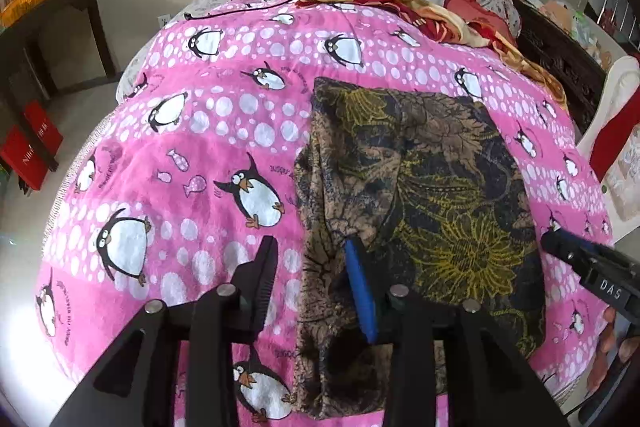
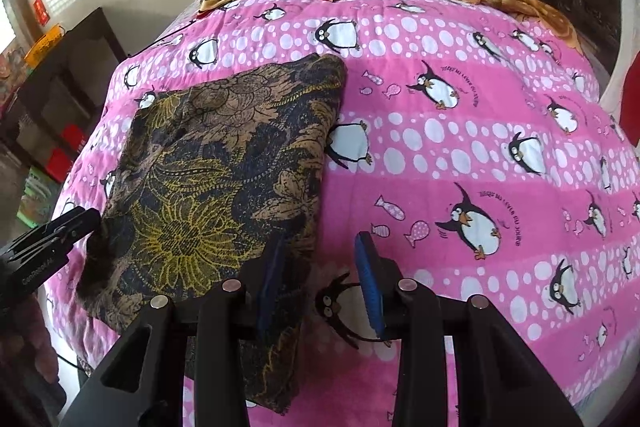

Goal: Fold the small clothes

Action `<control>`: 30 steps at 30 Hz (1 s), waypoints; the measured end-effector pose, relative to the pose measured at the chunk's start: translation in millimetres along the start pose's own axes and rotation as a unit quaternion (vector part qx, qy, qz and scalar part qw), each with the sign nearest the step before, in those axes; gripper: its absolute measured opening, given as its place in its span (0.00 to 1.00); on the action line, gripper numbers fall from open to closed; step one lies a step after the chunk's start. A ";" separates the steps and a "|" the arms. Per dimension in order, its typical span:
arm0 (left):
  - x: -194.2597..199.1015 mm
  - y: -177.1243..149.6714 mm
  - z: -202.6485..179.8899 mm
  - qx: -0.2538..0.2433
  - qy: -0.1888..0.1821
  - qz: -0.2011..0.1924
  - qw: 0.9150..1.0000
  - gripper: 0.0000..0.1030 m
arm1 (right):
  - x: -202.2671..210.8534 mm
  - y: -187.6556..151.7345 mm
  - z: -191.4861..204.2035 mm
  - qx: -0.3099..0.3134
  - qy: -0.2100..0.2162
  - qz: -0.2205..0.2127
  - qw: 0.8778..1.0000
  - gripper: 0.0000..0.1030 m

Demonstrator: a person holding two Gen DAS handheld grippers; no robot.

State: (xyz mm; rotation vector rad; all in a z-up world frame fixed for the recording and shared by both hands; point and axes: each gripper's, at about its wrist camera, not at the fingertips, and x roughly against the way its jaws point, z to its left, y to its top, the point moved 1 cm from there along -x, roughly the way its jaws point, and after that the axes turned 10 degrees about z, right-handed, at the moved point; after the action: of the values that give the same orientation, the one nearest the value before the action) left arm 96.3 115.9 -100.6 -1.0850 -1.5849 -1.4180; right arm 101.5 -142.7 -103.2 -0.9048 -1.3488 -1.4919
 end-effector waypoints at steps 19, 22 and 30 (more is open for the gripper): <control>-22.6 9.3 4.4 0.010 -0.038 0.020 0.999 0.49 | -38.3 19.8 -20.8 -0.095 0.168 0.057 0.980 0.21; -22.1 8.8 4.0 0.008 -0.037 0.019 0.999 0.49 | -47.2 22.3 -21.6 -0.106 0.179 0.064 0.976 0.21; -5.4 7.0 4.6 0.012 -0.043 -0.001 0.999 0.49 | -31.1 20.6 -5.7 -0.071 0.137 0.038 0.987 0.03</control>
State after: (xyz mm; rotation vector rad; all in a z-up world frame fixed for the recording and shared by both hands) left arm 104.9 120.1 -103.5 -1.1429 -1.6601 -1.3661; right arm 131.3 -143.8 -126.4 -0.7956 -1.0081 -1.6025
